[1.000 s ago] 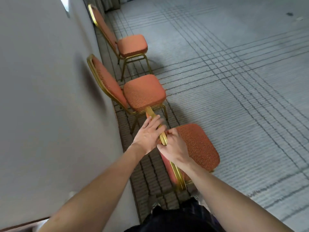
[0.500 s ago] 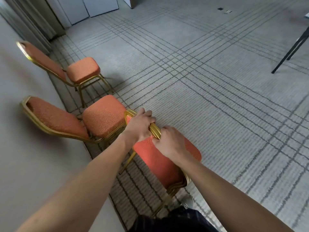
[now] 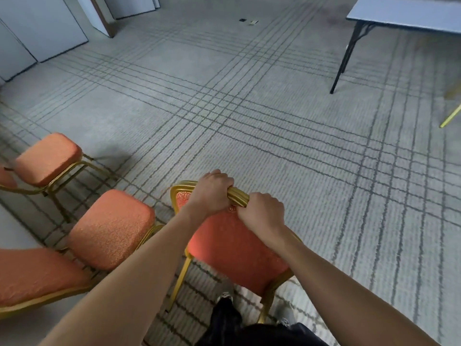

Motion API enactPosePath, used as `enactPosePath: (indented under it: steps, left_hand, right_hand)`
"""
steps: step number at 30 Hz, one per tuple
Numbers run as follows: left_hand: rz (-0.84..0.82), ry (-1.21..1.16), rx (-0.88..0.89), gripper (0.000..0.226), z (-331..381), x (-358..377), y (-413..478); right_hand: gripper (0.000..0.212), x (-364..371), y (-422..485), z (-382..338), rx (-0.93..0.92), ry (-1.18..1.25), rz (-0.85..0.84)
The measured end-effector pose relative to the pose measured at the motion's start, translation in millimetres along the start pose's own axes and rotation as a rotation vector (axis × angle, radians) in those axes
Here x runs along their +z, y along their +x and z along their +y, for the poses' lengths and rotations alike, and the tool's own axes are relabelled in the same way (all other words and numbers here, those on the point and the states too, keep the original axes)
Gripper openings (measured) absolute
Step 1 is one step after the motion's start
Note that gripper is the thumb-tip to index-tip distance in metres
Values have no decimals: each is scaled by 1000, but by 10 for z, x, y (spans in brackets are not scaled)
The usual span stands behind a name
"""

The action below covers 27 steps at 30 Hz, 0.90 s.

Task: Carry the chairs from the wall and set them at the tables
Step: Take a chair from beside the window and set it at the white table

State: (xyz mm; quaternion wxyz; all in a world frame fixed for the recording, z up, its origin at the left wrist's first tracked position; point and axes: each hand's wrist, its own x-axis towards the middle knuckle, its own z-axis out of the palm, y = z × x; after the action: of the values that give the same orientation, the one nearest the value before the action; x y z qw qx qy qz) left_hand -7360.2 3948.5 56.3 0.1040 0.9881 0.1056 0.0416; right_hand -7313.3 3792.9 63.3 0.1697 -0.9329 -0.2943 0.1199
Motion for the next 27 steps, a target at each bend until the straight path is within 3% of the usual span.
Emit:
enactPosePath:
  steps: [5,10,15,27]
  left_hand:
    - [24,-35,80,15,-95,73,330]
    - [-157,122,116,14,76,-52,664]
    - [-168,134,176,18,291,-66,998]
    - [-136,134,203,16,1405,35,2754]
  right_hand:
    - [29,-86,254,-10,172,-8,-11]
    - [33,-231,392,73,254,-64,41]
    - [31,-399,554,365,299,-48,49]
    - [33,-1361,1615,1865,240,-43,134]
